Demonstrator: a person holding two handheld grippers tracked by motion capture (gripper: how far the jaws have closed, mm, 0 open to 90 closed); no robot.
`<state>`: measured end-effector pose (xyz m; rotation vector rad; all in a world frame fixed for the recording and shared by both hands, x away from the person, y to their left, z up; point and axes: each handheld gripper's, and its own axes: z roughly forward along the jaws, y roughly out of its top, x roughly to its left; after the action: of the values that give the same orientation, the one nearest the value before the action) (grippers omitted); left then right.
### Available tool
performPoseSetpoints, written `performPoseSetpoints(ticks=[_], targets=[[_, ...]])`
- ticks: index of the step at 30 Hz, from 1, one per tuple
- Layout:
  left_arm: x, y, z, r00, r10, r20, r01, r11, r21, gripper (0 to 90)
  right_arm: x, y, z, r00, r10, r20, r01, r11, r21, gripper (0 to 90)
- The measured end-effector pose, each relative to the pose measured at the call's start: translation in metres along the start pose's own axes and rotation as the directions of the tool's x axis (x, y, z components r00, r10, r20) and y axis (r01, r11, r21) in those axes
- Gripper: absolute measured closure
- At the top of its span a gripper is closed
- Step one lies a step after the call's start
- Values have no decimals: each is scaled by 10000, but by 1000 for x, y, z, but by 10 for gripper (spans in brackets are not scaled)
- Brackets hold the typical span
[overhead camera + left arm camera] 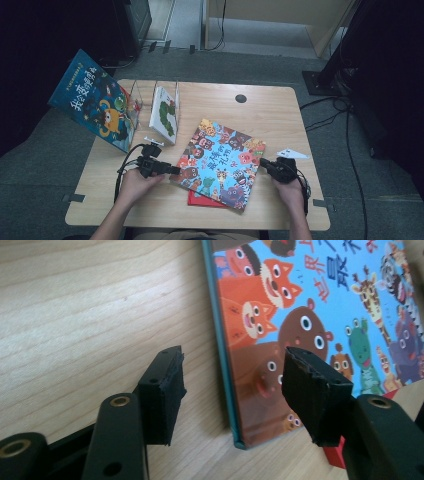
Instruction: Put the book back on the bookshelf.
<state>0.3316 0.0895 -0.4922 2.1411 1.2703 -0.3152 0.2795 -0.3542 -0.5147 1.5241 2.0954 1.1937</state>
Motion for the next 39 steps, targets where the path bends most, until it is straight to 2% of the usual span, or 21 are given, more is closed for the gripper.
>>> performPoseSetpoints(ticks=[4, 7, 9, 11, 14, 18, 21, 22, 25, 29, 34, 39], targets=[[0, -2, 0, 9999, 133, 13, -133, 9999, -64, 423, 3, 4, 5, 9999, -108, 47, 107, 9999, 64, 900], [2, 0, 0, 10000, 86, -47, -88, 9997, -235, 426, 3, 6, 9, 9999, -108, -48, 108, 9999, -26, 900], [6, 2, 0, 10000, -92, 19, 92, 9993, -361, 428, 2, 7, 11, 9998, 102, -158, -103, 9999, -92, 900], [8, 3, 0, 9999, -90, 94, 93, 9994, -337, 438, 3, 10, 14, 9991, 396, -142, -396, 9992, 7, 900], [8, 3, 0, 10000, -36, -23, 35, 9991, -425, 453, 8, 14, 17, 10000, 42, 89, -43, 10000, 76, 900], [7, 4, 2, 9999, 139, -24, -140, 9984, -553, 462, 9, 16, 18, 9999, -96, 37, 95, 9997, 241, 900], [5, 4, 4, 9999, 169, 20, -168, 9988, -455, 492, 9, 15, 16, 9997, -220, -139, 226, 9986, 476, 900], [5, 5, 5, 9997, 164, 171, -158, 9994, -321, 499, 10, 15, 15, 9995, -248, -201, 259, 9980, 572, 900], [3, 8, 6, 9985, 468, 291, -466, 9989, -59, 501, 14, 11, 10, 9987, -163, -483, 191, 9982, 568, 900], [3, 13, 7, 9990, 403, 209, -407, 9990, 192, 503, 19, 6, 7, 9985, -181, -509, 207, 9985, 513, 900], [5, 22, 8, 9994, 334, 45, -334, 9994, 90, 447, 23, 5, 5, 9987, -340, -373, 358, 9981, 509, 900], [8, 31, 12, 9994, 38, 342, -41, 9999, 107, 416, 25, 3, 4, 9981, -515, -339, 535, 9967, 617, 900]])
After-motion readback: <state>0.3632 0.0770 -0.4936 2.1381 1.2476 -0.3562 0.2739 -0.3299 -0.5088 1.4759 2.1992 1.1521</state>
